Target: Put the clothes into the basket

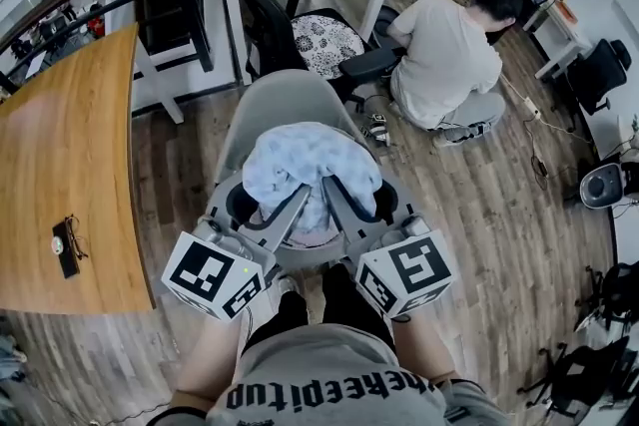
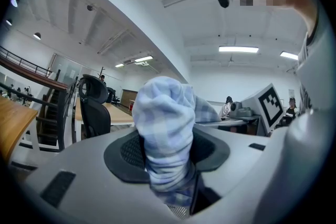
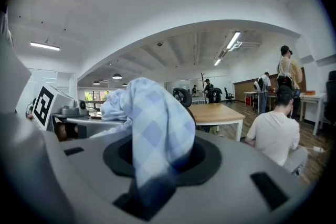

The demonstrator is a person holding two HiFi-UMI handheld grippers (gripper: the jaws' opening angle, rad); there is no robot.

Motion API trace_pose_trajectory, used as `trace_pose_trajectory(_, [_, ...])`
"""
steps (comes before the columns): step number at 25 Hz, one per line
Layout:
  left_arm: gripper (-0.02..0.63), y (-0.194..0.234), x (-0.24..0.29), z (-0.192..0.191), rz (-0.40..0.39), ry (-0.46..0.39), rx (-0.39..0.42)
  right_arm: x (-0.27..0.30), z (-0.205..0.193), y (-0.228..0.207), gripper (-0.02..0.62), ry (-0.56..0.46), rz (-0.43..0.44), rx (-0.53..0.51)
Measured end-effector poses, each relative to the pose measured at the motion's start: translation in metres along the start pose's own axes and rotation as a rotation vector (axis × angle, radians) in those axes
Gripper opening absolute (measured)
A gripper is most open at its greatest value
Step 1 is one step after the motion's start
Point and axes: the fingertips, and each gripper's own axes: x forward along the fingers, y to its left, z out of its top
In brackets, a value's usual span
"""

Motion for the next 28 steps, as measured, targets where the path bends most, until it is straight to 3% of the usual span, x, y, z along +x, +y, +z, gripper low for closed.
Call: trace_pose_trajectory(28, [0.198, 0.022, 0.038, -0.004, 0.330, -0.041, -0.049, 0.047, -0.001, -0.039, 0.149, 0.050, 0.329, -0.042])
